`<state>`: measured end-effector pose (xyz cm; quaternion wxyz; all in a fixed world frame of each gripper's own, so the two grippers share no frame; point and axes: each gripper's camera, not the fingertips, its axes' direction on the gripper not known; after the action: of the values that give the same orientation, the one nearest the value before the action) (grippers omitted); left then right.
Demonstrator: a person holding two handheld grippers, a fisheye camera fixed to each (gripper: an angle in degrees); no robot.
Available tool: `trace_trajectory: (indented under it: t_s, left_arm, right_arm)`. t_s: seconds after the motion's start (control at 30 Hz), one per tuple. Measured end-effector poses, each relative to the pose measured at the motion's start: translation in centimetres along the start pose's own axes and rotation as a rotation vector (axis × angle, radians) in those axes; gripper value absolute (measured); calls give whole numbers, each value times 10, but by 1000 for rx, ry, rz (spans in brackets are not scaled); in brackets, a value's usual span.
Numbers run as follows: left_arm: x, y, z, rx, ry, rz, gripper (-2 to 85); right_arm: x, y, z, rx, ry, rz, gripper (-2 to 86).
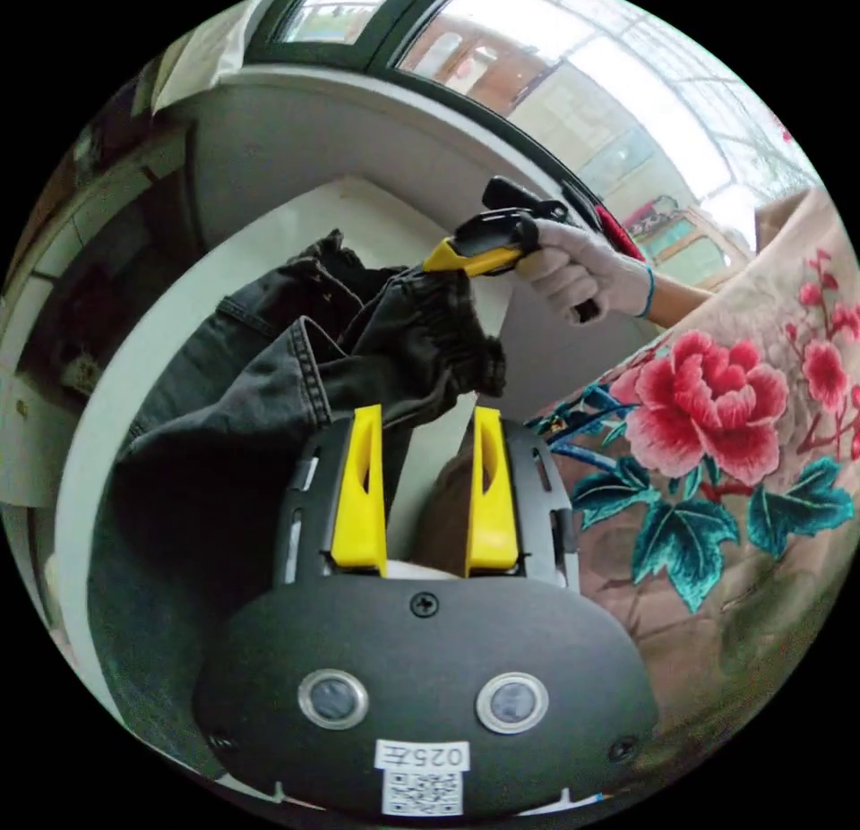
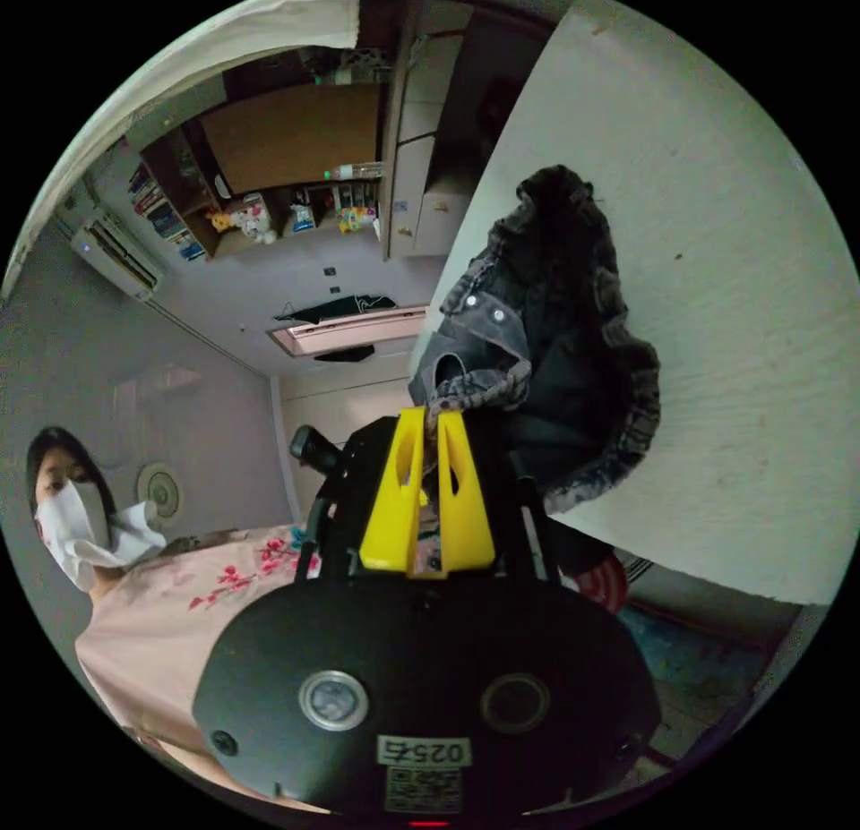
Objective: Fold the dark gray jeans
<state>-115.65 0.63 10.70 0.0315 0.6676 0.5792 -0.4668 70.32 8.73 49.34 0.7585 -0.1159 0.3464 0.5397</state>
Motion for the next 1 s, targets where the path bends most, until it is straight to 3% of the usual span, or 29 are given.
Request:
trace_trajectory:
  t_s: [0.1,0.23,0.33,0.53,0.63,0.7,0.77,0.83,1.0]
  left_arm:
    - [47,-8,8,-26,-255,212,178]
    - [95,-27,73,-266,-705,486,149]
    - [98,-32,103,-264,-789,631,130]
    - [81,-46,126,-380,-667,677,33]
    - [91,-52,109,-385,-635,640,9]
    - [98,-54,94,-343,-620,601,4]
    - [104,-53,87,-319,-645,588,-1]
    - [109,-53,90,-315,-673,596,-7]
    - [109,-51,76,-334,-665,616,-10]
  right_arm:
    - [-5,-19,-4,15,46,30,0]
    - [-4,-45,-9,24,-10,112,0]
    - [-14,-59,-7,-29,23,117,0]
    - [-42,-64,-2,-73,196,80,0]
    - [-86,-53,-24,182,531,-3,-5]
    - [-129,-48,-20,271,598,-176,-8]
    - [-160,-59,5,179,477,-326,-9]
    - [-173,-93,63,-89,402,-370,-9]
    - [-141,-133,146,-424,792,-345,-9]
